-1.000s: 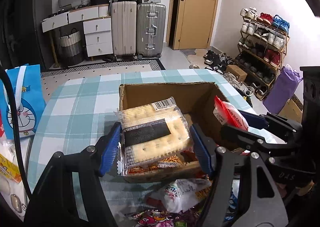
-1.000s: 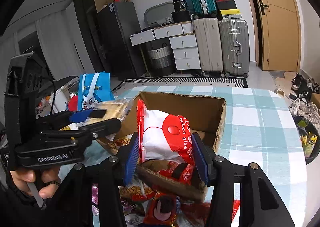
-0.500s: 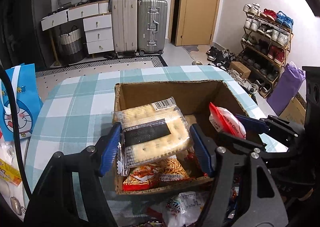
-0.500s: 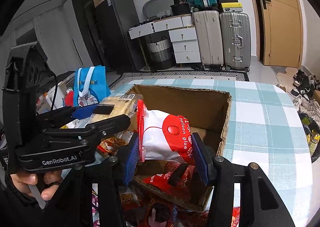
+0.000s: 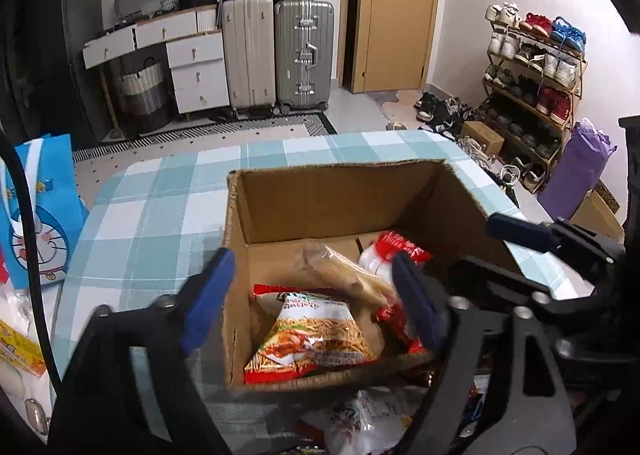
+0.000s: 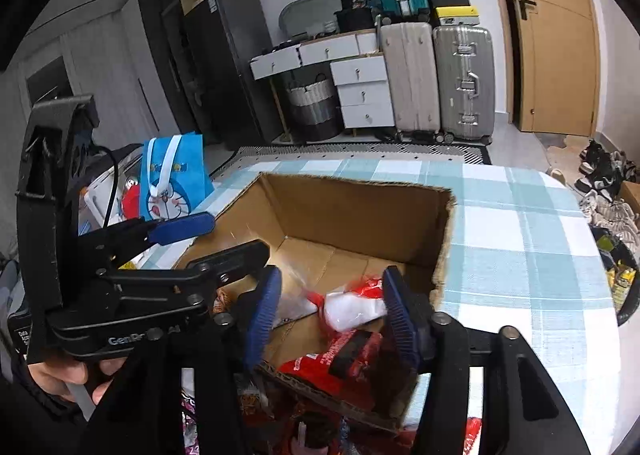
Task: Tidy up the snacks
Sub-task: 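Open both tools to release the snacks and return toward the pile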
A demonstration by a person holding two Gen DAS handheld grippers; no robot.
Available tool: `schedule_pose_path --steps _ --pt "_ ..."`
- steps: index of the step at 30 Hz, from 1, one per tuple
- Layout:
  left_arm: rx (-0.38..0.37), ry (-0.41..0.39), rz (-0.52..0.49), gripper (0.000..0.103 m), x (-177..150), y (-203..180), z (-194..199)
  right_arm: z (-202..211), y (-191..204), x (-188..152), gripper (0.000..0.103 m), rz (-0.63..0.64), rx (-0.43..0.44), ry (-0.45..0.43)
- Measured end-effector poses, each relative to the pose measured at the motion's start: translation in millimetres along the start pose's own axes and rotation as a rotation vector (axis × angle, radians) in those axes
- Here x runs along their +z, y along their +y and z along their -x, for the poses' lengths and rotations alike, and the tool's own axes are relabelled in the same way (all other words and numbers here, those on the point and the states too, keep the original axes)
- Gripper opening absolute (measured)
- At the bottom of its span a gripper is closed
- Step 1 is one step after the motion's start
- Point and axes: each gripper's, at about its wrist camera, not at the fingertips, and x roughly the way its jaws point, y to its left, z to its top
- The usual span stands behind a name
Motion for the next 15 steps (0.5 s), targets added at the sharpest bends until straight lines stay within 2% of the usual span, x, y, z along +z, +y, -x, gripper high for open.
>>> schedule_pose_path --steps 1,4,5,7,10,15 --pt "-0.005 -0.007 -0.005 0.082 -0.6 -1.0 5.9 4.3 -1.1 -0.2 0.076 -0.004 -0.001 -0.011" --pt "-0.016 -0.010 -0.006 0.092 -3.9 -4.0 22.2 20.8 -8.2 -2.7 0.092 -0.033 0.009 -0.034" --pt "-0.017 -0.017 -0.005 0.102 -5.1 -5.5 28.9 25.3 -10.0 -4.2 0.095 -0.038 0.016 -0.031" --pt "-0.032 -0.035 0.002 0.102 -9.0 -7.0 43.9 37.1 -11.4 -7.1 0.102 -0.040 0.006 -0.039" --pt "-0.039 -0.040 0.008 0.102 -15.8 -10.6 61.2 54.3 -12.4 -15.4 0.102 -0.036 -0.019 -0.067" --pt "-0.040 -0.048 0.016 0.102 -29.7 -14.0 90.7 71.0 -12.9 -31.0 0.103 -0.032 -0.022 -0.047"
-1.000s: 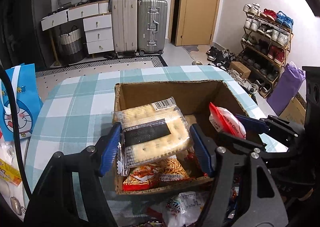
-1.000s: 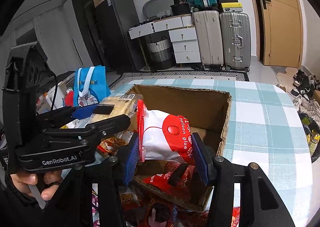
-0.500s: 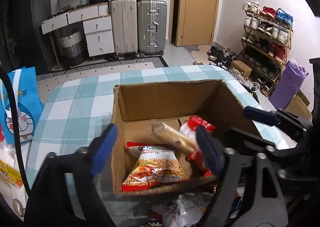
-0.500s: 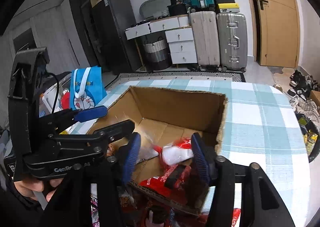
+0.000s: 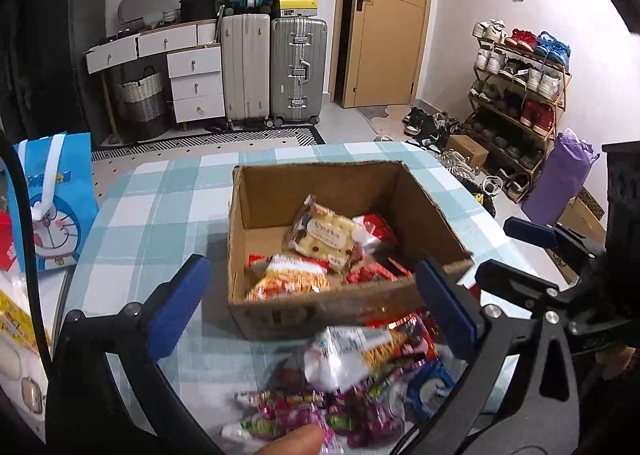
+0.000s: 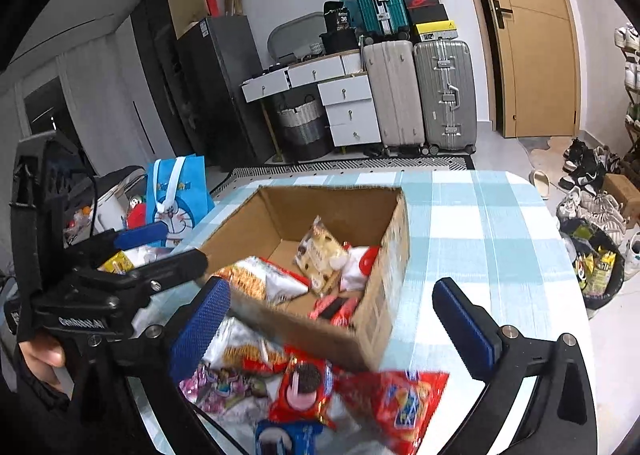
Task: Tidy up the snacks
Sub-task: 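Open both tools to release the snacks and return toward the pile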
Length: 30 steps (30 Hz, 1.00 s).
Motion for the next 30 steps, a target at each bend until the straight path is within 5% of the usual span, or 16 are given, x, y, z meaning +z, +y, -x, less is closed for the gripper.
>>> schedule_pose_path --steps 30 --pt "-0.003 0.100 0.057 0.102 -134.4 4.0 77.1 54.4 17.1 -72.4 0.103 0.026 -0.052 0.089"
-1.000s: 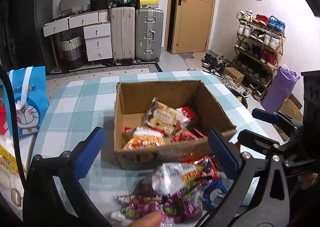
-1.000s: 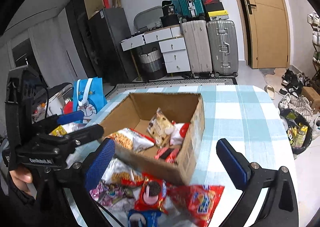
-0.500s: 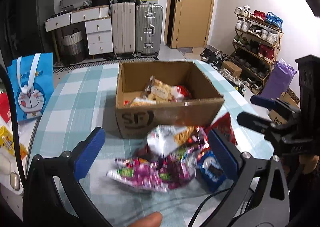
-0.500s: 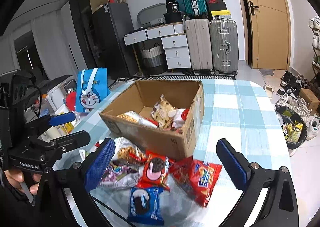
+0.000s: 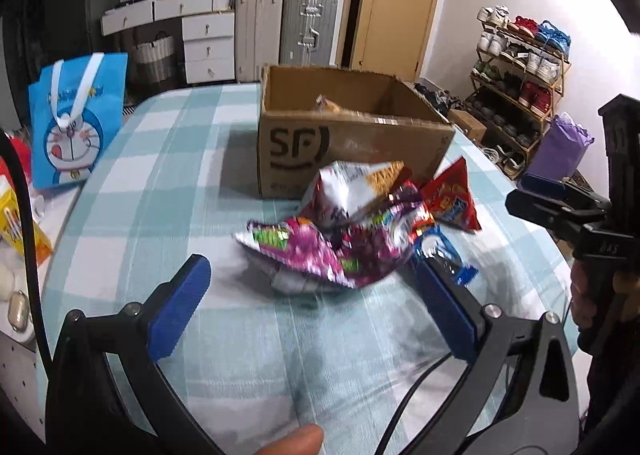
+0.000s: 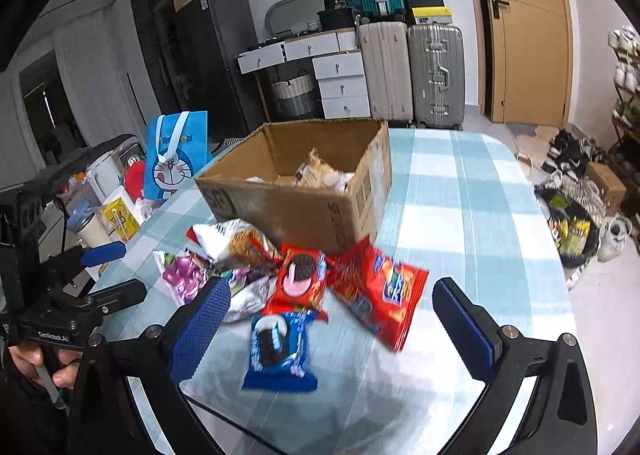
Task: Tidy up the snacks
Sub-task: 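Open both tools to release the snacks and return toward the pile, then grasp the purple candy bag with left tool while right tool grasps blue Oreo pack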
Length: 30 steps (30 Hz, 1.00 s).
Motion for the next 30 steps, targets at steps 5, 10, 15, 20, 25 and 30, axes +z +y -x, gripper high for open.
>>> schedule_pose_path --steps 5,10,15,20,25,30 --pt "0.002 0.034 0.001 0.102 -16.8 3.3 -3.2 -8.3 4.9 -16.8 0.103 0.001 -0.008 0.040" --pt "0.009 0.036 0.034 0.102 -18.1 12.4 -12.1 -22.1 7.2 -30.5 0.103 -0.017 0.000 0.078" --pt "0.010 0.036 0.059 0.102 -12.4 20.0 -25.0 -38.7 12.2 -41.4 0.103 -0.009 -0.009 0.131" --pt "0.010 0.048 0.054 0.102 -4.4 23.0 -40.2 -53.2 19.8 -49.2 0.103 0.008 -0.020 0.179" --pt "0.004 0.060 0.050 0.102 1.8 25.7 -52.3 -60.9 29.2 -51.7 0.103 0.039 -0.007 0.200" --pt "0.011 0.069 0.060 0.102 11.7 29.1 -62.1 -70.5 34.6 -52.4 0.095 0.052 0.005 0.226"
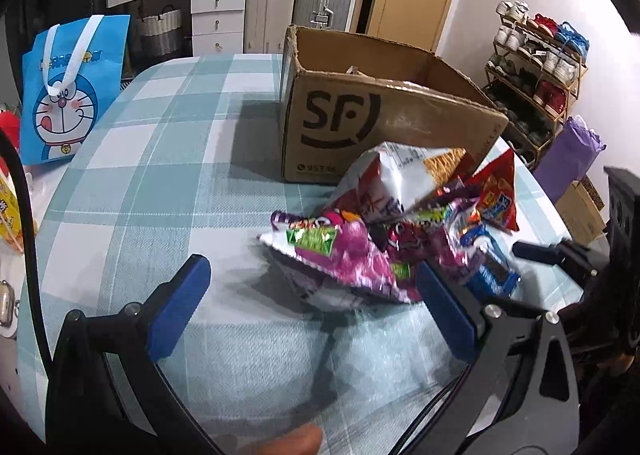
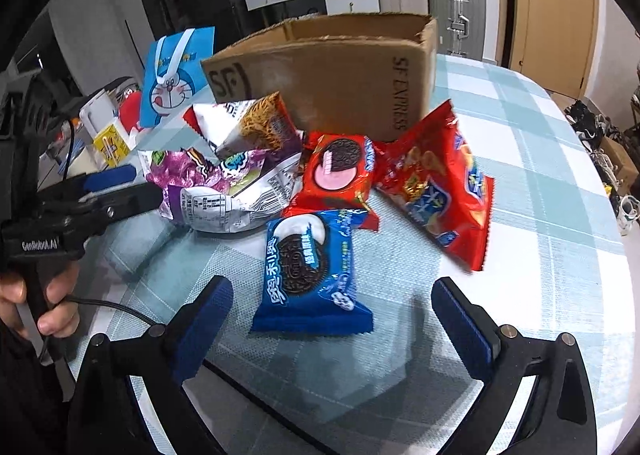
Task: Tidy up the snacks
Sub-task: 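Grasp the purple candy bag with left tool while right tool grasps blue Oreo pack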
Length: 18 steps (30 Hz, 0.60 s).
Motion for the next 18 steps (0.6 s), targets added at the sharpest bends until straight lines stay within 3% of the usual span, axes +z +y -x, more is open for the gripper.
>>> schedule_pose_path --steps 3,10,18 --pt "-0.004 0.001 -0.008 0.102 4.0 -2.9 -5.6 -6.5 1.2 2.0 0.087 -0.007 0.015 0.019" --pt "0.041 0.045 -0.004 0.102 0.9 2.1 -24.9 -10.4 2.5 4.2 0.087 -0.007 0.021 0.023" --pt "0.018 0.071 0.003 0.102 -4.1 9.1 -33.3 -13.1 8.3 3.8 0.085 0.037 0.005 0.034"
